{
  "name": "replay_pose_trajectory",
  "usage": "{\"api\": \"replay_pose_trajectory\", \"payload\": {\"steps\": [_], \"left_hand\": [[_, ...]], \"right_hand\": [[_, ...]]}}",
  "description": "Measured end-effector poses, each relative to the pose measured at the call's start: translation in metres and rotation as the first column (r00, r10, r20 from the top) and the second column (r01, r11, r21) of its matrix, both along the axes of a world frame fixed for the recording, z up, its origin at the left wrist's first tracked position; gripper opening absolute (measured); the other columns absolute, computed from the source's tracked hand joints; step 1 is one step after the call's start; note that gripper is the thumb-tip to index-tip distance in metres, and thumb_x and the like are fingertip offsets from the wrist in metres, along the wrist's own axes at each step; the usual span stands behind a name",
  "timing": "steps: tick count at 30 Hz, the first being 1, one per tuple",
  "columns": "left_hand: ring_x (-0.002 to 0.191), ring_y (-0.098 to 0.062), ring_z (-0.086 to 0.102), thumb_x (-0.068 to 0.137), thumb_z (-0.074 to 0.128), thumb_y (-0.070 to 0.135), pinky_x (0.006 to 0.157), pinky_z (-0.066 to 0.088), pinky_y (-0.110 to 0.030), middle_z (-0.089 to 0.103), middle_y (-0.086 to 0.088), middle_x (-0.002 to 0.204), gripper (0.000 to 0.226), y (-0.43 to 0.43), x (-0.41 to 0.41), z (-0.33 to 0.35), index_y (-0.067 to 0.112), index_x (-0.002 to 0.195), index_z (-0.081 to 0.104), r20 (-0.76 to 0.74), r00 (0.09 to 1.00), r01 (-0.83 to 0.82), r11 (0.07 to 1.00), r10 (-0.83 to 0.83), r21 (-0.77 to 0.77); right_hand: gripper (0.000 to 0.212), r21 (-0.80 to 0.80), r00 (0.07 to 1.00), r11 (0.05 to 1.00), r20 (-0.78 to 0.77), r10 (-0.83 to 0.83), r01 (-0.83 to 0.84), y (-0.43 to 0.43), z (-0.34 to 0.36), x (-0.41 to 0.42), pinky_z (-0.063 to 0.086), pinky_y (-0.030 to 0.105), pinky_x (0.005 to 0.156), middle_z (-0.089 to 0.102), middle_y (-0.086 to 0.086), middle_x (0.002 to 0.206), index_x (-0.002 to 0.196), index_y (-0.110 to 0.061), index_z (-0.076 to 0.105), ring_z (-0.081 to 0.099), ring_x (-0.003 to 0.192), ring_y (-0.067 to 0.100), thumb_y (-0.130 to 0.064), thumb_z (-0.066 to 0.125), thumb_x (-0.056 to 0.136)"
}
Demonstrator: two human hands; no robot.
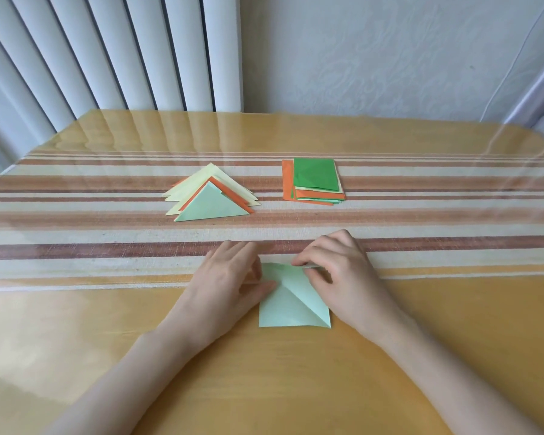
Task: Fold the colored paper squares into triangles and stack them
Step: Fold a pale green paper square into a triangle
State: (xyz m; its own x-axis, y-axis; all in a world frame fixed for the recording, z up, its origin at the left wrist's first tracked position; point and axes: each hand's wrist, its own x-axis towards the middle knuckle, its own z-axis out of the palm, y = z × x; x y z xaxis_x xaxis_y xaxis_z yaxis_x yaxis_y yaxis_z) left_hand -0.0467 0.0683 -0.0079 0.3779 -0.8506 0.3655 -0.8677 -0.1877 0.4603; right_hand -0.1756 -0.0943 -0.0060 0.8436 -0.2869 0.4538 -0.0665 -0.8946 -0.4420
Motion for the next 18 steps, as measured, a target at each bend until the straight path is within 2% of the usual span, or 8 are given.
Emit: {"api": "replay_pose_trajectory", "payload": {"steps": [2, 5, 8, 10, 13, 18], "left_hand": [[0.085, -0.009, 0.044, 0.086, 0.047, 0.051, 0.076, 0.042, -0.032, 0.05, 0.013, 0.091, 0.039, 0.001, 0.001, -0.003, 0.033, 0.12, 0.053, 0.07, 0.997, -0.02, 1.0, 0.02, 0.009], [0.086, -0.011, 0.045, 0.087, 0.048, 0.048, 0.074, 0.041, -0.031, 0.053, 0.007, 0.094, 0.037, 0.001, 0.001, -0.005, 0.026, 0.11, 0.068, 0.125, 0.991, -0.038, 0.999, 0.037, 0.004], [0.087, -0.012, 0.048, 0.089, 0.047, 0.044, 0.076, 0.043, -0.032, 0.056, 0.007, 0.095, 0.036, 0.001, 0.0, -0.005, 0.024, 0.105, 0.072, 0.153, 0.988, -0.028, 1.0, 0.027, 0.001], [0.086, -0.016, 0.053, 0.09, 0.046, 0.04, 0.076, 0.044, -0.033, 0.059, 0.006, 0.095, 0.034, 0.004, -0.003, -0.003, 0.024, 0.102, 0.073, 0.224, 0.974, -0.033, 0.999, 0.029, 0.016], [0.085, -0.021, 0.059, 0.088, 0.045, 0.032, 0.076, 0.048, -0.036, 0.063, 0.005, 0.095, 0.032, 0.005, -0.007, 0.002, 0.023, 0.099, 0.074, 0.337, 0.941, -0.055, 0.997, 0.036, 0.046], [0.085, -0.023, 0.062, 0.088, 0.042, 0.028, 0.08, 0.05, -0.039, 0.065, 0.007, 0.095, 0.036, 0.008, -0.012, 0.004, 0.022, 0.108, 0.072, 0.395, 0.917, -0.094, 0.992, 0.052, 0.088]], "right_hand": [[0.024, -0.077, 1.0, 0.997, 0.028, -0.009, 0.012, -0.001, -0.001, -0.003, 0.038, 0.032, 0.08, 0.065, -0.007, 0.084, 0.088, -0.016, 0.075, 0.045, 0.09, 0.016, -0.004, 0.057, 0.076], [0.03, -0.17, 0.999, 0.985, 0.039, -0.017, 0.023, -0.001, -0.002, -0.005, 0.041, 0.032, 0.079, 0.066, -0.007, 0.084, 0.089, -0.016, 0.076, 0.045, 0.09, 0.016, 0.0, 0.058, 0.073], [0.035, -0.223, 1.0, 0.975, 0.011, -0.002, 0.004, 0.0, 0.001, -0.007, 0.038, 0.031, 0.081, 0.065, -0.005, 0.086, 0.09, -0.016, 0.076, 0.044, 0.091, 0.017, 0.003, 0.056, 0.068], [0.041, -0.239, 1.0, 0.971, -0.019, -0.002, -0.003, 0.003, 0.002, -0.008, 0.034, 0.029, 0.082, 0.065, -0.003, 0.088, 0.09, -0.017, 0.076, 0.043, 0.091, 0.018, 0.003, 0.05, 0.066], [0.048, -0.247, 0.997, 0.969, -0.073, -0.035, 0.016, 0.009, 0.006, -0.01, 0.032, 0.029, 0.083, 0.065, -0.002, 0.091, 0.092, -0.018, 0.077, 0.043, 0.091, 0.019, -0.008, 0.034, 0.071], [0.065, -0.396, 0.98, 0.917, -0.158, -0.121, 0.049, 0.024, 0.008, -0.01, 0.041, 0.036, 0.083, 0.056, 0.003, 0.093, 0.121, -0.018, 0.065, 0.05, 0.086, 0.026, -0.009, 0.026, 0.071]]}}
